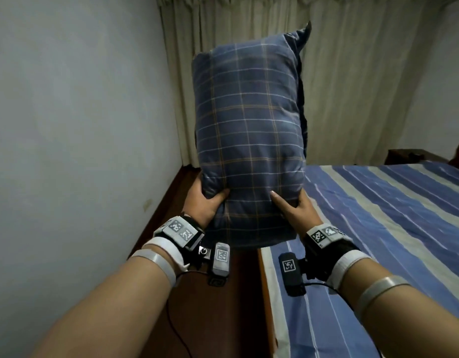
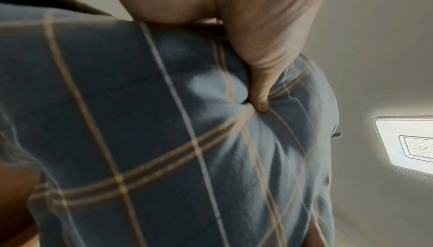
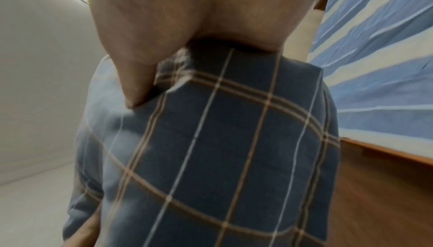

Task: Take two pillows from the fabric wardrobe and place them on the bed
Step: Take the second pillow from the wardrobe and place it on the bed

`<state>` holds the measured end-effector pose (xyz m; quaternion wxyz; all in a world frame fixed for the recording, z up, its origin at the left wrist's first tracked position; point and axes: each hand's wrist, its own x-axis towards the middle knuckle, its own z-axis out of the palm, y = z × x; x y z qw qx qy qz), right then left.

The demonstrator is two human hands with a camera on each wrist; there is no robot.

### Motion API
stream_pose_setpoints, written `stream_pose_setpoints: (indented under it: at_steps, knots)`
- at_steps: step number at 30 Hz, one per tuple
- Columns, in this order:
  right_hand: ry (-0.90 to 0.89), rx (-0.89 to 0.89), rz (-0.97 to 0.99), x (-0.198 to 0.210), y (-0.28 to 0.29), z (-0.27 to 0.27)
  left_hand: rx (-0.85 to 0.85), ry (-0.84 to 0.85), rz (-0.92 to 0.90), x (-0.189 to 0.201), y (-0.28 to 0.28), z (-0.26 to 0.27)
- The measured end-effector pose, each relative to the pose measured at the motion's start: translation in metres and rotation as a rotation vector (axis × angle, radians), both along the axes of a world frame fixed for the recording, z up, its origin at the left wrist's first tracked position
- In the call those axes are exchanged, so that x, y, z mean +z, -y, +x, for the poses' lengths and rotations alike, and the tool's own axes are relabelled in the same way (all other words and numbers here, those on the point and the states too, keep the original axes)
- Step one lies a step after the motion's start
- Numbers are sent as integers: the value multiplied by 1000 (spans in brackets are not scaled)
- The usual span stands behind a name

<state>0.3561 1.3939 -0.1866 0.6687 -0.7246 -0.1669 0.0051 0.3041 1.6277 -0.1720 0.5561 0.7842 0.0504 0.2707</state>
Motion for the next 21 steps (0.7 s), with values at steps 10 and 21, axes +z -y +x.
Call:
stream_pose_setpoints:
  at_steps: [10,21]
  knots:
    - [61,55,81,17,-181,240,110,-6,73,30,-170,224]
    - [79,-40,23,20,-314,498,66,60,-4,24,-308,490]
